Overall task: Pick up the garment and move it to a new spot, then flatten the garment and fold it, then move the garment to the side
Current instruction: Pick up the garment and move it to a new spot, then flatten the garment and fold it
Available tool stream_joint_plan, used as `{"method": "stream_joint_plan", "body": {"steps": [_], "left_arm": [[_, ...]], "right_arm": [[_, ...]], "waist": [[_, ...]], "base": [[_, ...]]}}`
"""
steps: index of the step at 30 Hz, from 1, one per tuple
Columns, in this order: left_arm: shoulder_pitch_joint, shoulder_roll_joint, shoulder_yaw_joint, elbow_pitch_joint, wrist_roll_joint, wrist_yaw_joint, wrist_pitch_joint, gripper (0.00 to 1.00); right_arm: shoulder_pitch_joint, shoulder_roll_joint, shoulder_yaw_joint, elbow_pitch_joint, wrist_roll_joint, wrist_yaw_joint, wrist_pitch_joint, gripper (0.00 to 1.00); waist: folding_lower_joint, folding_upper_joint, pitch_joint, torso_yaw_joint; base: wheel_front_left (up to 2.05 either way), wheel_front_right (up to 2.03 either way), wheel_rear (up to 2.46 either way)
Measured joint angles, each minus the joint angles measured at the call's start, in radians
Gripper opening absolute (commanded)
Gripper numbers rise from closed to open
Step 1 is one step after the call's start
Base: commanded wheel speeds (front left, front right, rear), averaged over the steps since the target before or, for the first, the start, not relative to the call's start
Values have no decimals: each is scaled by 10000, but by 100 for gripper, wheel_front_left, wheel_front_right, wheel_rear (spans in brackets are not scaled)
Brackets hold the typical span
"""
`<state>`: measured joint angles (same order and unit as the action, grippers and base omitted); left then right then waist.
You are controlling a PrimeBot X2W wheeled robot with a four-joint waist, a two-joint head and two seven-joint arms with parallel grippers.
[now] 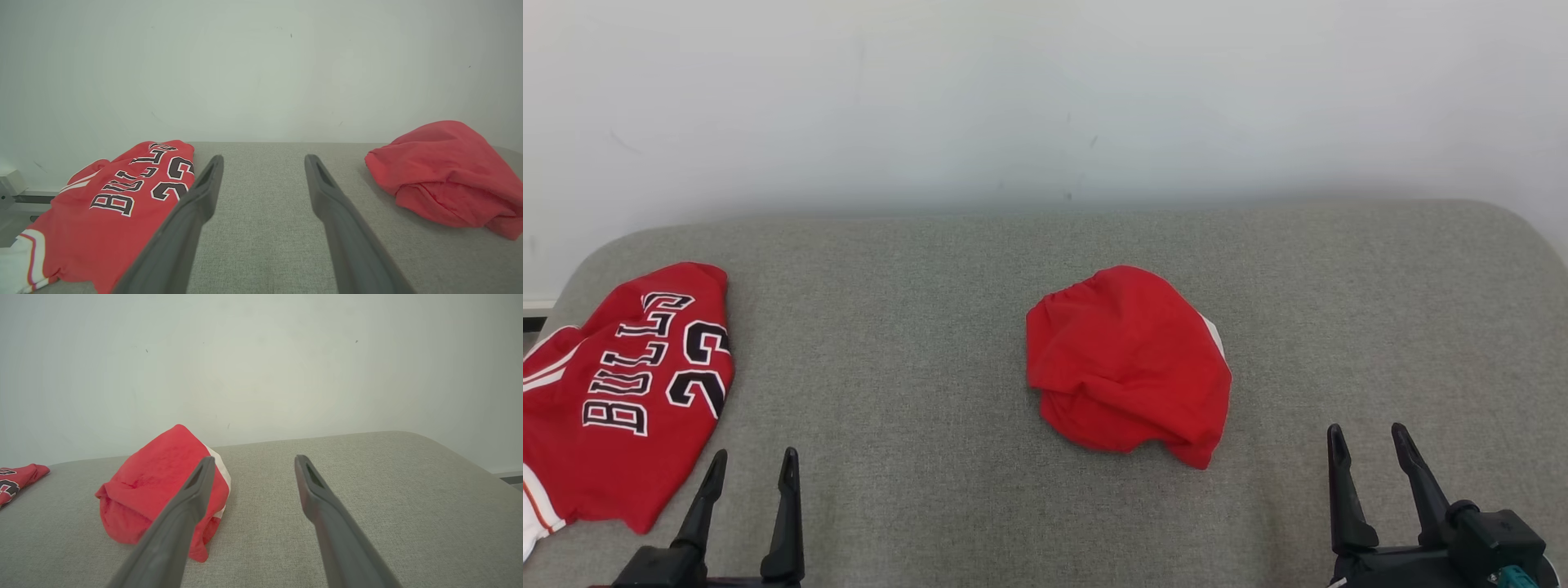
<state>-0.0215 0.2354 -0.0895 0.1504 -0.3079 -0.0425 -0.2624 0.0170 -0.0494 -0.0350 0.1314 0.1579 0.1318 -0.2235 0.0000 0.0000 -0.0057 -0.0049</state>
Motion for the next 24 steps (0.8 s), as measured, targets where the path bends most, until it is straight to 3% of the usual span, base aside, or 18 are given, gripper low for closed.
{"method": "stream_joint_plan", "body": {"steps": [24], "left_arm": [[85, 94, -88, 54, -165, 86, 15, 100]], "right_arm": [[27, 0, 23, 40, 0, 0, 35, 100]], "waist": [[0, 1, -63, 25]], "base": [[0, 0, 0]]}}
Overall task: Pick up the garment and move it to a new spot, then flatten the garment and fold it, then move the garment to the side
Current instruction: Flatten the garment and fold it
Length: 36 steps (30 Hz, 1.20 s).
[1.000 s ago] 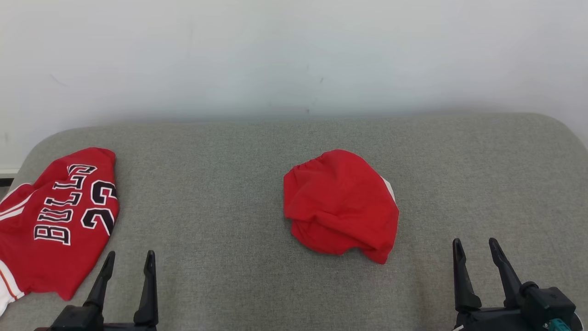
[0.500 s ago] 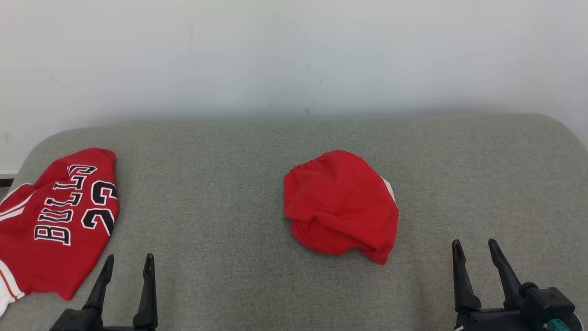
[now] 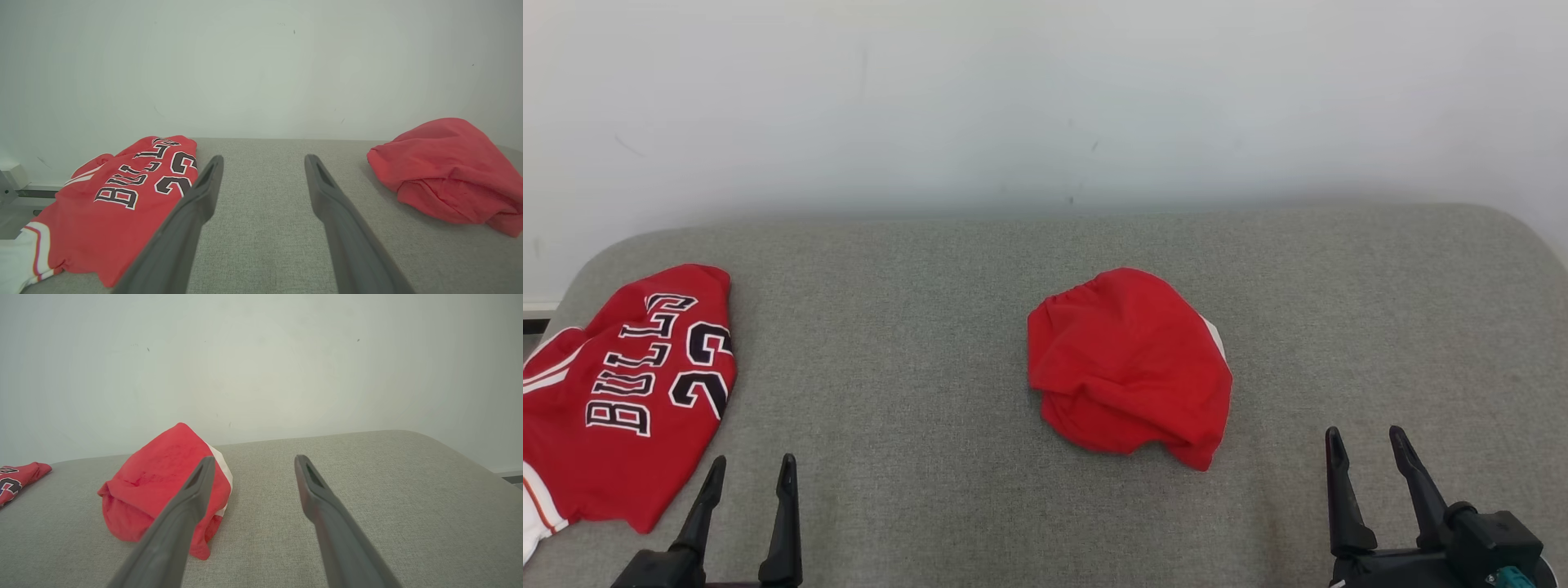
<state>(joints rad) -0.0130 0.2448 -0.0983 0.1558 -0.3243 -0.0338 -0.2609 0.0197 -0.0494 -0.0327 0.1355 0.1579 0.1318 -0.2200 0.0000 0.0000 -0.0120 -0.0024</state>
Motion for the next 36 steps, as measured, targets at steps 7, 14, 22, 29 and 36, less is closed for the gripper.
{"method": "stream_joint_plan", "body": {"steps": [7, 14, 22, 29, 36], "left_arm": [[-2, 27, -25, 15, -100, 46, 0, 100], [-2, 58, -61, 13, -140, 81, 0, 100], [-327, 224, -140, 36, -184, 40, 157, 100], [-1762, 861, -305, 81, -157, -389, 740, 100], [-3614, 1540, -560, 428, -426, -790, 1580, 100]], "right_arm": [[0, 0, -4, -2, 0, 0, 4, 100], [-2, 0, 0, 31, 2, 0, 8, 100], [-81, 0, 155, 67, 2, 0, 13, 100], [-299, 2, 362, 268, 134, 0, -61, 100], [-651, -4, 464, 516, 314, 0, -245, 100]], "waist": [[0, 0, -6, -7], [0, -1, -27, -21], [0, 0, 30, -155], [0, 0, 248, -583], [0, 0, 693, -1265]], "base": [[0, 0, 0], [0, 0, 0], [0, 0, 0], [0, 0, 0], [0, 0, 0]]}}
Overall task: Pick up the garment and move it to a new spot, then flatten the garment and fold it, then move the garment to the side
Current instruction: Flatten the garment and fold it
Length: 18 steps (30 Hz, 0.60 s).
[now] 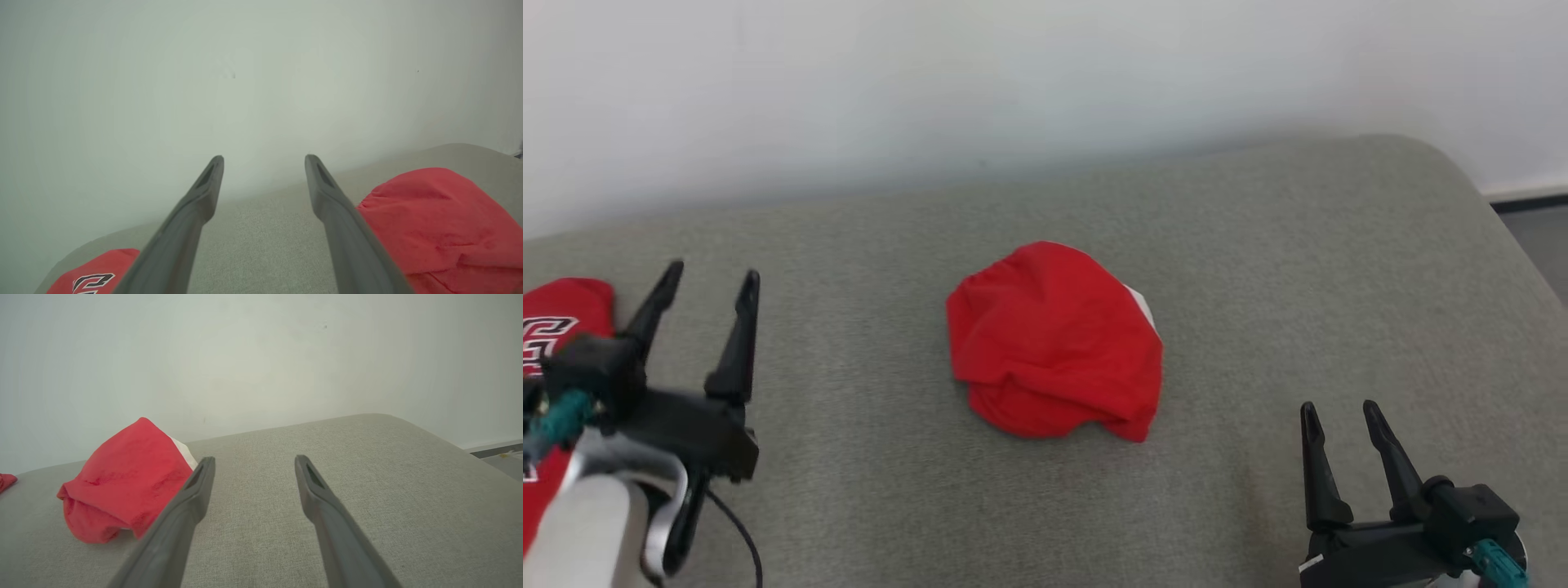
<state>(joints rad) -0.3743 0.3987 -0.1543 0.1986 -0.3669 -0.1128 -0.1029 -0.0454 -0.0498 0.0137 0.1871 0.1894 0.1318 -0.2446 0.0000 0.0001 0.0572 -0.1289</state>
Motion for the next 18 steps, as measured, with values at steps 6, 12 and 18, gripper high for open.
{"method": "stream_joint_plan", "body": {"steps": [6, 12, 18], "left_arm": [[-1400, 481, -468, 568, -608, -117, 823, 100], [-2591, 932, -1300, 1275, -1225, -165, 1641, 100], [-3455, 1498, -2807, 1758, -2061, -178, 2587, 100]], "right_arm": [[-283, 0, 155, 295, 412, 0, -125, 100], [-586, 2, 267, 451, 823, 0, -161, 100], [-688, 0, 395, 360, 1210, 0, -169, 100]], "waist": [[1, 0, 488, -733], [2, 0, 1020, -1505], [1, 0, 1539, -2204]], "base": [[0, 0, 0], [0, 0, 0], [0, 0, 0]]}}
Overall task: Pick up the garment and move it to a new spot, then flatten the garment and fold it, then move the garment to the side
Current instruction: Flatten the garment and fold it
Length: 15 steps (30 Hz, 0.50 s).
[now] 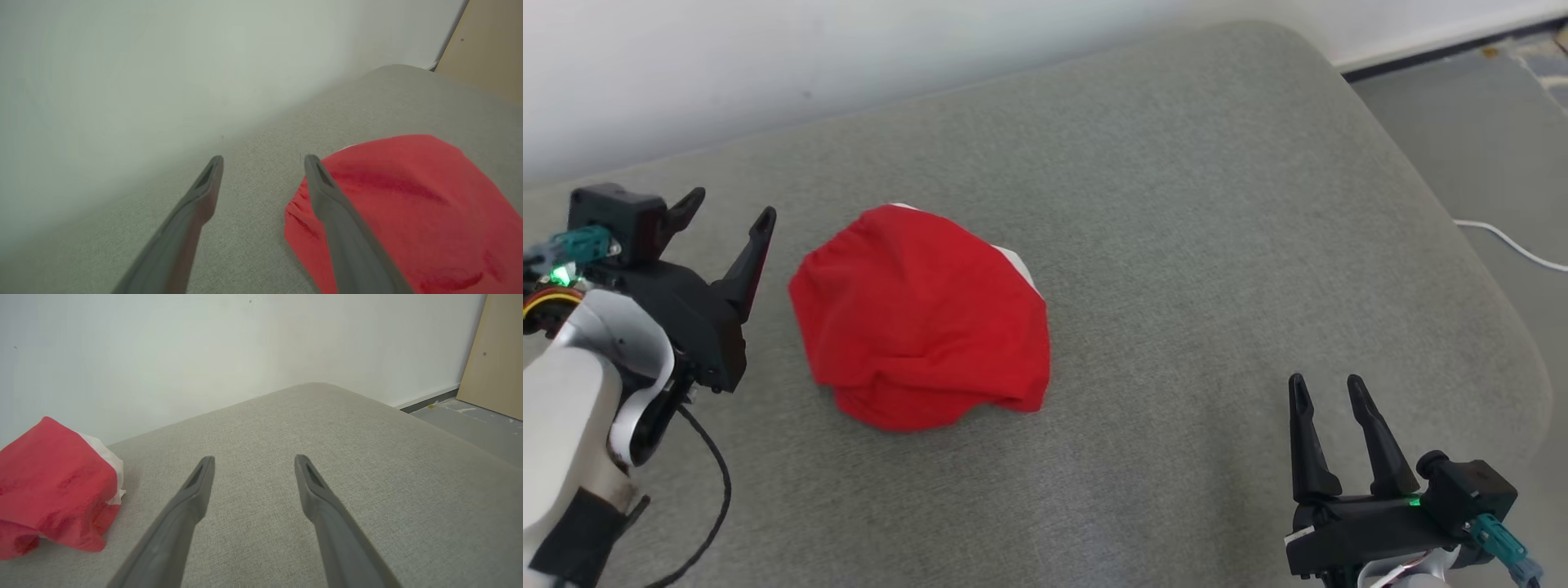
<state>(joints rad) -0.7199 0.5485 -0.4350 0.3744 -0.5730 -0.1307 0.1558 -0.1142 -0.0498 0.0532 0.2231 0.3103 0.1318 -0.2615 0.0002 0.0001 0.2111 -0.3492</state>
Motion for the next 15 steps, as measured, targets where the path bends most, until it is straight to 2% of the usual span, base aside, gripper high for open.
{"method": "stream_joint_plan", "body": {"steps": [7, 15], "left_arm": [[-893, 495, -1666, 616, -966, -2, 715, 100], [-1691, 859, -3381, 1580, -1595, -4, 1425, 100]], "right_arm": [[-174, -2, 163, 2, 194, 0, 0, 100], [-274, -2, 247, 38, 355, 0, -2, 100]], "waist": [[0, 0, 496, -615], [-1, 0, 811, -1091]], "base": [[0, 0, 0], [0, 0, 0]]}}
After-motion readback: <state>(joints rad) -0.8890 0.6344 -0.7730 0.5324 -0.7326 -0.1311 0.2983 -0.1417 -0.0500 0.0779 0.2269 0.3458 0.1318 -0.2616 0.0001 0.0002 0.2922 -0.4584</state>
